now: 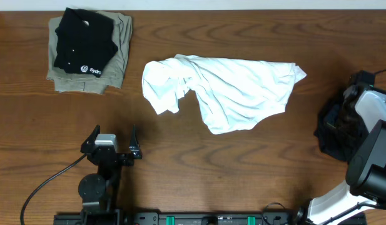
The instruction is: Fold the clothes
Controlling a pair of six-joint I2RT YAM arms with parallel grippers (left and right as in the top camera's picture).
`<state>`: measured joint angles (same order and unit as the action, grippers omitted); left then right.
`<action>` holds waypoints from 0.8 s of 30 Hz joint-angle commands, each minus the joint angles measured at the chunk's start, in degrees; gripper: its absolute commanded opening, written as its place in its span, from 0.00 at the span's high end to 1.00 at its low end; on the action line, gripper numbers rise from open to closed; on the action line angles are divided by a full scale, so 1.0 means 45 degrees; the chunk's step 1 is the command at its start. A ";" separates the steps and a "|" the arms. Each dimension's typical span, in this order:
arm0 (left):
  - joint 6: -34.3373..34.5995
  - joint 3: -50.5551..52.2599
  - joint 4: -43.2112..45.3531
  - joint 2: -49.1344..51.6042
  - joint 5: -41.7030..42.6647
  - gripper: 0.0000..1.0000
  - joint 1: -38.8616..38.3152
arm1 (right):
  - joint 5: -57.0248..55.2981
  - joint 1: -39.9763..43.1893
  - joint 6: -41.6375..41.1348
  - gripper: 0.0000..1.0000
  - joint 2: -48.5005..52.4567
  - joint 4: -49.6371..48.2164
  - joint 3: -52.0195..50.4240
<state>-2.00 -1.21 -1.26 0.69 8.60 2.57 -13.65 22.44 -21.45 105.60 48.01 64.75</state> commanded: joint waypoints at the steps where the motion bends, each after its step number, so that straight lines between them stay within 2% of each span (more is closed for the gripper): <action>1: -0.0214 0.0219 -0.0432 -0.0019 0.0175 0.02 0.0049 | -0.1146 0.0049 -0.1010 0.99 -0.0301 0.0491 0.0792; 6: -0.0214 0.0219 -0.0432 -0.0019 0.0175 0.02 0.0049 | -0.2234 0.0078 -0.1987 0.99 -0.1316 0.2127 0.2249; 11: -0.0214 0.0219 -0.0432 -0.0019 0.0175 0.02 0.0049 | -0.1977 0.0185 -0.1957 0.98 -0.2531 0.2259 0.2492; 15: -0.0214 0.0219 -0.0432 -0.0019 0.0170 0.02 0.0049 | 0.0821 0.0112 -0.0461 0.99 -0.3113 0.1705 0.2492; 19: -0.0219 0.0219 -0.0432 -0.0019 0.0175 0.02 0.0049 | 0.5571 -0.0588 0.2987 0.98 -0.3220 0.0607 0.2492; 24: -0.0214 0.0219 -0.0432 -0.0019 0.0175 0.02 0.0049 | 0.4420 -0.1627 0.3157 0.94 -0.2458 0.0325 0.2487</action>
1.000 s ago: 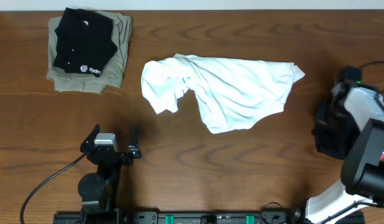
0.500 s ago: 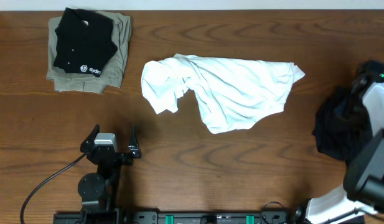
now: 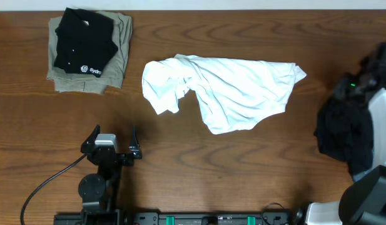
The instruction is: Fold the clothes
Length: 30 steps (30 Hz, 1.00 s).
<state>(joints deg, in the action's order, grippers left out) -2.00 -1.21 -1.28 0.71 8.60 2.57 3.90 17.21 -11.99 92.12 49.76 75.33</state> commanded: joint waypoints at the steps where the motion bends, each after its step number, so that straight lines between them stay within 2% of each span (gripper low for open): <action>1: -0.0214 0.0219 -0.0427 -0.0024 0.0175 0.02 0.0049 | 0.0495 -0.0534 0.1064 0.94 0.0782 -0.0160 0.0136; 7: -0.0214 0.0219 -0.0427 -0.0024 0.0175 0.02 0.0049 | 0.0389 -0.0529 0.0855 0.99 0.2448 -0.0330 0.0136; 11: -0.0219 0.0219 -0.0427 -0.0024 0.0175 0.02 0.0049 | -0.0763 -0.0282 -0.0301 0.99 0.3220 -0.0257 0.0136; 15: -0.0214 0.0219 -0.0427 -0.0024 0.0175 0.02 0.0049 | -0.1248 0.0102 -0.0267 0.99 0.3424 -0.0248 0.0136; 19: -0.0214 0.0219 -0.0427 -0.0024 0.0175 0.02 0.0049 | -0.1797 0.0583 0.0661 0.99 0.3672 -0.0121 0.0136; 24: -0.0219 0.0219 -0.0427 -0.0024 0.0175 0.02 0.0049 | -0.2045 0.1336 0.0641 0.99 0.4133 0.0049 0.0117; 30: -0.0214 0.0219 -0.0427 -0.0024 0.0175 0.02 0.0049 | -0.3900 0.2089 -0.0005 0.99 0.4425 0.0452 0.0117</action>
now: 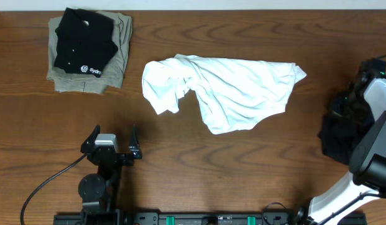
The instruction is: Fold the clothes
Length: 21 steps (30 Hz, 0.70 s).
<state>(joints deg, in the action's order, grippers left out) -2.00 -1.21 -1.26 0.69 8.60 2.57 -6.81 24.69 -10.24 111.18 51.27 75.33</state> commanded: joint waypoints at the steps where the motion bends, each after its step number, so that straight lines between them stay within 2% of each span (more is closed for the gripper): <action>1: -0.0214 0.0219 -0.0432 -0.0019 0.0175 0.02 0.0049 | -0.1846 0.0568 -0.0680 0.99 0.0189 0.0194 0.0117; 7: -0.0214 0.0219 -0.0432 -0.0019 0.0175 0.02 0.0049 | -0.4061 0.1384 -0.2943 0.99 0.0136 0.0952 0.0121; 10: -0.0214 0.0219 -0.0432 -0.0019 0.0175 0.02 0.0049 | -0.3157 0.1520 -0.3070 0.99 -0.0228 0.0991 0.0209; 14: -0.0214 0.0219 -0.0432 -0.0019 0.0175 0.02 0.0049 | -0.1282 0.1059 -0.2161 0.98 -0.1161 0.0865 0.0549; 17: -0.0214 0.0219 -0.0432 -0.0019 0.0175 0.02 0.0049 | 0.1273 0.0379 -0.1088 0.81 -0.2205 0.0661 0.0869; 18: -0.0214 0.0219 -0.0432 -0.0019 0.0175 0.02 0.0049 | 0.2225 0.0146 -0.0729 0.69 -0.2555 0.0597 0.0923; 19: -0.0214 0.0219 -0.0432 -0.0019 0.0175 0.02 0.0049 | 0.3308 -0.0146 -0.0369 0.50 -0.2948 0.0559 0.0937; 20: -0.0219 0.0219 -0.0432 -0.0019 0.0175 0.02 0.0049 | 0.4177 -0.0442 -0.0209 0.37 -0.3279 0.0573 0.0937; 21: -0.0214 0.0219 -0.0432 -0.0019 0.0175 0.02 0.0049 | 0.4979 -0.0826 -0.0107 0.30 -0.3609 0.0646 0.0937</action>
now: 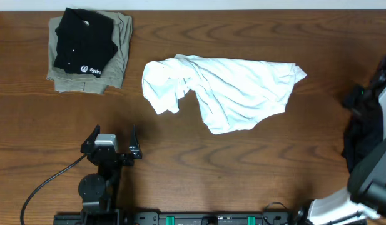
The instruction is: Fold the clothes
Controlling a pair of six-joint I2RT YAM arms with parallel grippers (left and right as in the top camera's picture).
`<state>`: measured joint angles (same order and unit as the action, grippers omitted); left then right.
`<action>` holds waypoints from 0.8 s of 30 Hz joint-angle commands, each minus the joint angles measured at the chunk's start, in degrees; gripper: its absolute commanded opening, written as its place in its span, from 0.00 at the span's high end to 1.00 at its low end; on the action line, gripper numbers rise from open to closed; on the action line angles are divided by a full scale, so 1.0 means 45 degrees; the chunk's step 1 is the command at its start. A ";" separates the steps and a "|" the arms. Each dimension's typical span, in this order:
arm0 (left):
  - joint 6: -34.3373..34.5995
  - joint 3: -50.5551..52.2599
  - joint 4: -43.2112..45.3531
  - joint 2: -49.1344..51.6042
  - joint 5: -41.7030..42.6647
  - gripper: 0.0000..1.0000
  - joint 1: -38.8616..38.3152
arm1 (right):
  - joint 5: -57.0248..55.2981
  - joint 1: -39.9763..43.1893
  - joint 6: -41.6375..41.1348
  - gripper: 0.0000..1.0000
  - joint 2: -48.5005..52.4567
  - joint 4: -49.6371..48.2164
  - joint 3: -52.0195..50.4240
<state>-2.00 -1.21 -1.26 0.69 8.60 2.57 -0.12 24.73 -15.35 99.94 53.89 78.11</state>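
Observation:
A crumpled white shirt point(225, 90) lies spread across the middle of the table. At the far right edge a dark garment point(358, 142) bunches under my right arm. My right gripper point(357, 100) is at the garment's upper end, its dark fingers lost against the cloth and seemingly shut on it. My left gripper point(112, 139) rests near the front left with its fingers spread open and nothing between them, well short of the white shirt.
A folded stack sits at the back left: a black shirt with a small white logo point(84, 39) on top of an olive garment point(119, 57). A cable point(47, 181) loops out from the left arm's base at the front edge.
The dark garment has shifted right, toward the table's right edge, together with my right arm. The white shirt, the folded stack and my left gripper are unchanged.
The dark garment first lay heaped at the right with my right gripper on its upper right part. The arm then stood higher over it, then lower again. Now the heap sits farther right, partly out of view. Nothing else has moved.

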 commanded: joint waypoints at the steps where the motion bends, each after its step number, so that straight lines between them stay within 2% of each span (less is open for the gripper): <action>1: -0.0219 0.0219 -0.0432 -0.0019 0.0175 0.02 0.0049 | 0.3988 -0.1161 0.1107 0.28 -0.1311 0.0175 0.0321; 6: -0.0214 0.0219 -0.0432 -0.0019 0.0175 0.02 0.0049 | 0.4459 -0.3104 0.1044 0.25 -0.1452 0.1069 0.0146; 10: -0.0214 0.0219 -0.0432 -0.0019 0.0175 0.02 0.0049 | 0.4449 -0.4643 -0.0175 0.25 -0.1365 0.0981 -0.0923; 20: -0.0214 0.0219 -0.0432 -0.0019 0.0175 0.02 0.0049 | 0.4352 -0.8199 -0.2871 0.33 -0.1355 -0.2574 -0.3891; 24: -0.0214 0.0219 -0.0432 -0.0019 0.0175 0.02 0.0049 | 0.2958 -0.9418 -0.4541 0.34 -0.1350 -0.2963 -0.4308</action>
<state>-2.00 -1.21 -1.28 0.71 8.60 2.57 17.80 -14.74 -28.08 93.38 40.86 59.75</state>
